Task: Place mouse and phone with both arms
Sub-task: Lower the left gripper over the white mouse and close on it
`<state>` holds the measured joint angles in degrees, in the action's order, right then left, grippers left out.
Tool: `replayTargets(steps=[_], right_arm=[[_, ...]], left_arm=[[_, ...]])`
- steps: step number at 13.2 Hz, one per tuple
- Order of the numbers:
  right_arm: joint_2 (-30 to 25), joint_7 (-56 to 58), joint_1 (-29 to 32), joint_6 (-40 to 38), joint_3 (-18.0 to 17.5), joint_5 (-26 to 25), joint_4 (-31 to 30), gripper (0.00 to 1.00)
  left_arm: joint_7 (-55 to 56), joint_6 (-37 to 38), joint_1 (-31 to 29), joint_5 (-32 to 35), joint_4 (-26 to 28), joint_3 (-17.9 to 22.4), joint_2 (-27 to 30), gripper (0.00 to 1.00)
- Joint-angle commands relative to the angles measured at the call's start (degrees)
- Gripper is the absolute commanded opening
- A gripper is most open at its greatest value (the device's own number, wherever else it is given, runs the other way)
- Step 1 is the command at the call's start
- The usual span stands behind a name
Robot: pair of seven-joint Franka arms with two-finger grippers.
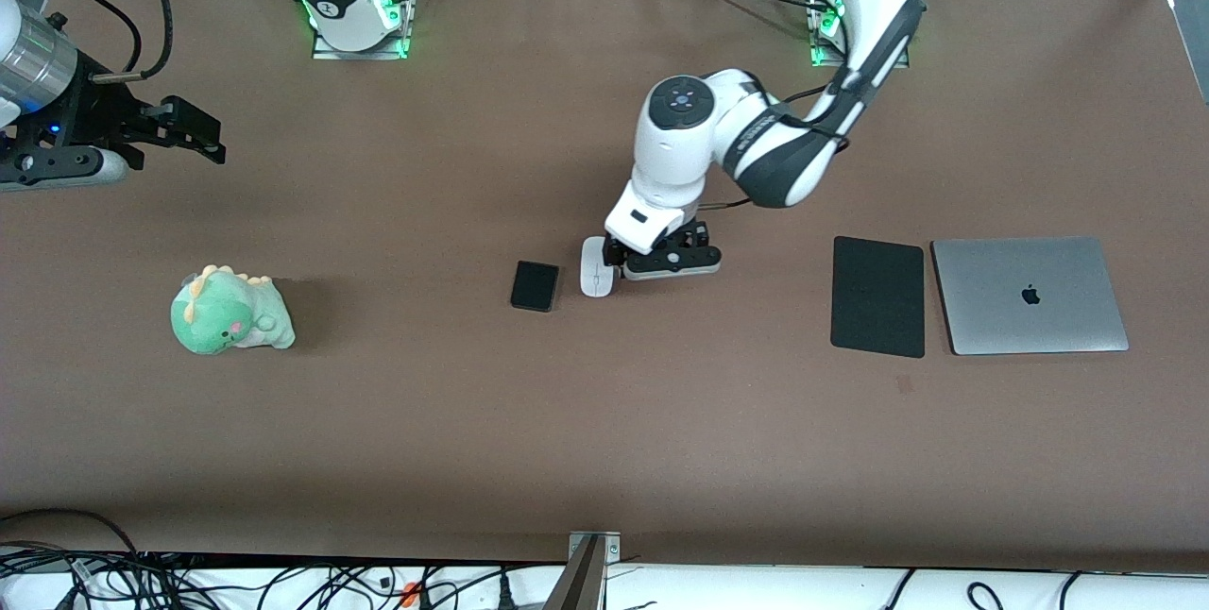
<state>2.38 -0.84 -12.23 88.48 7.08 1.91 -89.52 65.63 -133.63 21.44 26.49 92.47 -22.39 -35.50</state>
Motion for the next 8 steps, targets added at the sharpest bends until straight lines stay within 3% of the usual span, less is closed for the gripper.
replayTargets(steps=[1, 4, 8], right_arm=[[1.0, -0.5, 0.0, -0.3, 0.0, -0.2, 1.3, 1.00], [2.5, -0.4, 0.1, 0.3, 0.1, -0.9, 1.2, 1.00], [5.1, 0.7, 0.5, 0.2, 0.3, -1.3, 1.3, 1.00]], left_arm=[[5.7, 0.5, 3.7, 5.8, -6.2, 1.0, -5.6, 1.00], [7.5, 0.1, 6.9, 8.2, -7.3, 1.6, -9.7, 1.00], [7.6, 0.0, 14.6, 8.1, -9.3, 7.0, -13.5, 1.00]])
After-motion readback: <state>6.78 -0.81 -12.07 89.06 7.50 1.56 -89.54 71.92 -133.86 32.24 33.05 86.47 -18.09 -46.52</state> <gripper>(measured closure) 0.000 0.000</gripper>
